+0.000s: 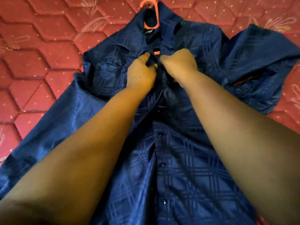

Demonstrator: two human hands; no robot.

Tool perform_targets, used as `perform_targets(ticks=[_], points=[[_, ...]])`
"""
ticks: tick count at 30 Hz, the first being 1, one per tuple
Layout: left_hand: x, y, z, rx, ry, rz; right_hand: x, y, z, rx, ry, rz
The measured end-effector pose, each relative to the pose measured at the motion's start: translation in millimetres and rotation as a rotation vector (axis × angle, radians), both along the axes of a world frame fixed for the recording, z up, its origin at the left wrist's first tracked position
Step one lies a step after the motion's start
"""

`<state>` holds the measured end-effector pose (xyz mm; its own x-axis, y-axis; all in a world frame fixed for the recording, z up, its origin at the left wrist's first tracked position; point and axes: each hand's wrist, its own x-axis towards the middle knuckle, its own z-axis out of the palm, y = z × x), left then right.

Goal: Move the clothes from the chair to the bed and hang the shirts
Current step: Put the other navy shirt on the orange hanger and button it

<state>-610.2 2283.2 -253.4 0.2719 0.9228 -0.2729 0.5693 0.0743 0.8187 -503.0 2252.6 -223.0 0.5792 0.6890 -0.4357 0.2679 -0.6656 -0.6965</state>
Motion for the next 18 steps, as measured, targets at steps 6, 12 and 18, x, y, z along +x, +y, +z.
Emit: perform_targets(ticks=[6,12,18], points=[[13,1,-3,0.263,0.085,-0.116,16,-17,-24,0.175,0.371,-0.298],[25,-1,13,-0.183,-0.434,0.201,20,-18,-26,0.244,0.537,-0.347],[23,7,26,-0.274,-0.484,0.318,21,-13,-18,0.196,0.546,-0.418]])
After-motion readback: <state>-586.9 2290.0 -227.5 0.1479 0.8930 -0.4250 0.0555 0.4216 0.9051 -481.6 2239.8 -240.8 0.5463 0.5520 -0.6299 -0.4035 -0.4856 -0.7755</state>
